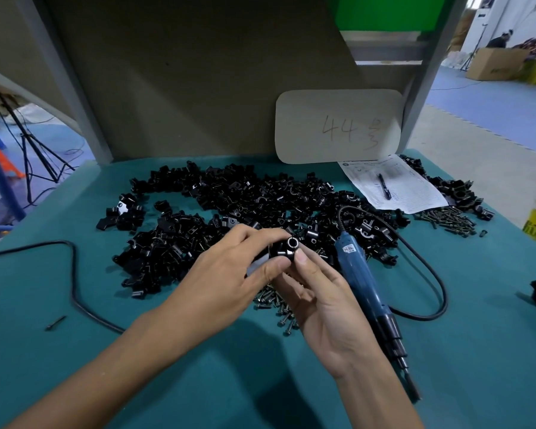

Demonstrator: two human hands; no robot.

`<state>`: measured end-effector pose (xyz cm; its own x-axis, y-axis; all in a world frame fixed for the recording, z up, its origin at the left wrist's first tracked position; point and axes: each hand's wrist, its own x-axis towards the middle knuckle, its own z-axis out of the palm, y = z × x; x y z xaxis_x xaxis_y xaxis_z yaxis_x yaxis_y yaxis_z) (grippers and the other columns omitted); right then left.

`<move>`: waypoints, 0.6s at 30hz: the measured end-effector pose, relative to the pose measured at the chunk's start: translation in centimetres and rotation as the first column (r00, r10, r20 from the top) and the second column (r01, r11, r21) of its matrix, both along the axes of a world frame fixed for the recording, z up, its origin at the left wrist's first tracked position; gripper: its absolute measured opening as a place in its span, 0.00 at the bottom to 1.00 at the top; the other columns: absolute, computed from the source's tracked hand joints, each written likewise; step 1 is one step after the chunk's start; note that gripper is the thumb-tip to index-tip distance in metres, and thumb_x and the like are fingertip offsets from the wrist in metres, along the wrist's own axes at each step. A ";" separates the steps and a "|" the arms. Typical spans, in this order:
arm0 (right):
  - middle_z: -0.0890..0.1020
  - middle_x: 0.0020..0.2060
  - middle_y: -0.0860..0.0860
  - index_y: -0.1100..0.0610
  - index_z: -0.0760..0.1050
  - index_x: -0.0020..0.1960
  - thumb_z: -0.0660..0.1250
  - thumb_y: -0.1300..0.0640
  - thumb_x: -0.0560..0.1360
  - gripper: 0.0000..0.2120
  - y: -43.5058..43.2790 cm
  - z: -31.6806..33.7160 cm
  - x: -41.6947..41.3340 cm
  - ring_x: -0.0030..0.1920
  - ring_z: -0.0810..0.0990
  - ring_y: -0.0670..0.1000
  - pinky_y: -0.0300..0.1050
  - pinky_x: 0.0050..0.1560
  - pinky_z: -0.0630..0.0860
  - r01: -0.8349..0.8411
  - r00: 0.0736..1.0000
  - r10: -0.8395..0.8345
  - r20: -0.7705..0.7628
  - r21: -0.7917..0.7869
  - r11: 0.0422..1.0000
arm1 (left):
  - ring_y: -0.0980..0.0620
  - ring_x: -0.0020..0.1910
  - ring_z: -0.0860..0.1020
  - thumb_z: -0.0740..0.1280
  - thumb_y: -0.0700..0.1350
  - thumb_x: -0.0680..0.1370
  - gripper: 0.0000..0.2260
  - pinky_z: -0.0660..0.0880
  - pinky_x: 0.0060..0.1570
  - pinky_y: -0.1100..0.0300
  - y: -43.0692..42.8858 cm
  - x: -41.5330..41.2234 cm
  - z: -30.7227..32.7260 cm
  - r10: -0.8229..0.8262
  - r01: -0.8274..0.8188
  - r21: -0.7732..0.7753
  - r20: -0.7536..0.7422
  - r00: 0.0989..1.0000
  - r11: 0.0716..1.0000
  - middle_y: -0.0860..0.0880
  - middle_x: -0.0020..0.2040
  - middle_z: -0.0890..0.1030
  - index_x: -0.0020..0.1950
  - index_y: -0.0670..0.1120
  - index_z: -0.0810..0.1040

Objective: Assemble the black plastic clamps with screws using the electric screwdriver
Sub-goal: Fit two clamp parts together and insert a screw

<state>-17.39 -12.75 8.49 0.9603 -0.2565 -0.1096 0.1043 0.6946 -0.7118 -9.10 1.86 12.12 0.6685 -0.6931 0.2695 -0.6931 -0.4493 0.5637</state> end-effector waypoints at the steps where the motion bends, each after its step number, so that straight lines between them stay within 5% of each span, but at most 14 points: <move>1: 0.84 0.52 0.62 0.59 0.84 0.61 0.77 0.54 0.70 0.20 0.0 0.0 0.0 0.52 0.85 0.55 0.45 0.56 0.81 0.003 1.000 -0.003 0.004 -0.002 1.000 | 0.64 0.54 0.74 0.53 0.68 0.79 0.17 0.69 0.51 0.71 0.0 -0.1 0.1 0.004 -0.005 0.031 0.026 1.000 0.999 0.62 0.55 0.73 0.69 0.72 0.64; 6: 0.84 0.59 0.62 0.58 0.83 0.61 0.74 0.55 0.75 0.16 0.2 0.3 -0.1 0.59 0.85 0.57 0.44 0.57 0.81 -0.027 0.999 0.028 0.041 -0.016 1.000 | 0.59 0.51 0.76 0.50 0.66 0.81 0.18 0.74 0.53 0.56 0.0 -0.6 0.2 -0.020 0.016 0.076 0.043 0.999 0.997 0.58 0.52 0.75 0.71 0.67 0.62; 12: 0.87 0.50 0.58 0.52 0.87 0.51 0.79 0.54 0.71 0.09 0.3 0.7 -0.4 0.50 0.87 0.55 0.44 0.52 0.82 0.009 0.999 -0.007 0.052 -0.040 0.999 | 0.64 0.61 0.77 0.63 0.61 0.80 0.19 0.74 0.60 0.60 0.3 0.0 0.7 -0.088 0.079 -0.090 -0.108 0.990 0.993 0.63 0.60 0.79 0.71 0.64 0.71; 18: 0.86 0.45 0.59 0.55 0.86 0.46 0.79 0.55 0.66 0.09 0.4 0.8 -0.4 0.45 0.87 0.55 0.45 0.48 0.83 0.010 0.999 -0.011 0.038 0.015 1.000 | 0.56 0.53 0.83 0.62 0.63 0.81 0.19 0.79 0.55 0.50 0.4 -0.1 1.1 -0.146 0.135 -0.078 -0.163 0.976 0.988 0.66 0.59 0.81 0.72 0.67 0.69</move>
